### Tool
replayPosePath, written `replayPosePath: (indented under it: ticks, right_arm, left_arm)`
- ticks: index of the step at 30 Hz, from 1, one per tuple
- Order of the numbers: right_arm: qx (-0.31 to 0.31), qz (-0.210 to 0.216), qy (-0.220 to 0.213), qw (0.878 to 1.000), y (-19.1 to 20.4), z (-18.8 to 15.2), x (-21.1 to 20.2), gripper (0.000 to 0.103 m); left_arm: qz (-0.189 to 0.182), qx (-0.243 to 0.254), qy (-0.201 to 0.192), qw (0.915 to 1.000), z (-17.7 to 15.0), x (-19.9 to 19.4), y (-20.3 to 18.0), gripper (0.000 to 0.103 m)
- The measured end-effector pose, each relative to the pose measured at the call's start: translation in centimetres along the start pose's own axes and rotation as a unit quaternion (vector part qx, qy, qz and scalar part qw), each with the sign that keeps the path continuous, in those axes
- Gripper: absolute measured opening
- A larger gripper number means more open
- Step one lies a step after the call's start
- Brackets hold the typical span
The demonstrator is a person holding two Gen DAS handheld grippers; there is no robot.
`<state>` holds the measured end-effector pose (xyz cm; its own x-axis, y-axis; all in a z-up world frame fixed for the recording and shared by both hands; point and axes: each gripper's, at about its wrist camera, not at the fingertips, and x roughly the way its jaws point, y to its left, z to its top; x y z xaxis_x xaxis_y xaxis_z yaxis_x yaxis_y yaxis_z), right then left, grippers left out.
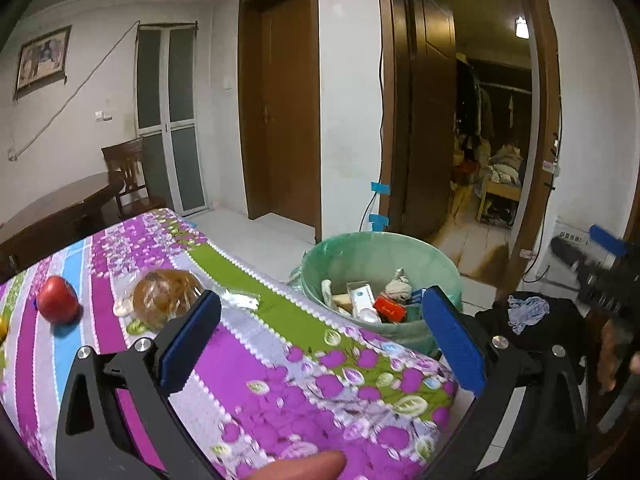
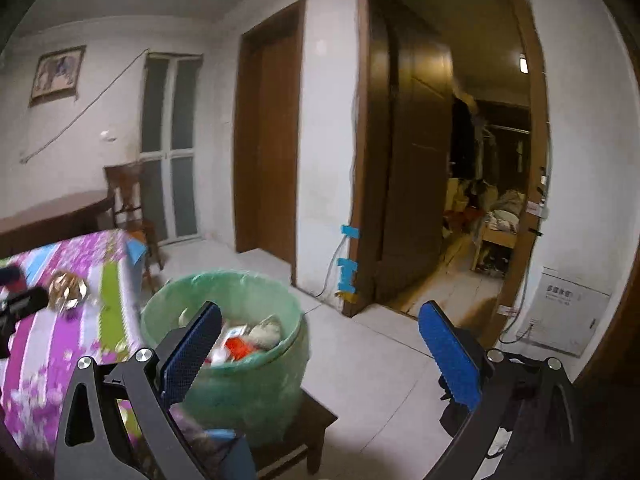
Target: Collect trash
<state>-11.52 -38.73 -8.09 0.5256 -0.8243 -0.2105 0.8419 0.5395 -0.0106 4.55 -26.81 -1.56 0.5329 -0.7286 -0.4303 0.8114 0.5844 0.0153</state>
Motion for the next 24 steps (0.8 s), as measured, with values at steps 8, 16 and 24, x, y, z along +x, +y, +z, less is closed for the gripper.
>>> replayPosePath:
  ticks: [8, 16, 24]
  right_arm:
    - [-0.01, 0.034, -0.014, 0.999, 1.1, -0.3, -2.7, 0.099]
    - [-0.004, 0.043, -0.016, 0.999, 0.7, 0.5, -3.1, 0.099]
    - [-0.018, 0.052, -0.013, 0.998, 2.0, 0.6, -2.8, 0.099]
  left_arm:
    - [0.013, -0.001, 0.003, 0.9999, -1.9, -2.1, -1.0, 0.097]
    - [0.025, 0.002, 0.003, 0.9997, -3.0, -3.4, -1.2, 0.097]
    - [0.037, -0.008, -0.006, 0.9993, -3.4, -4.5, -1.2, 0.097]
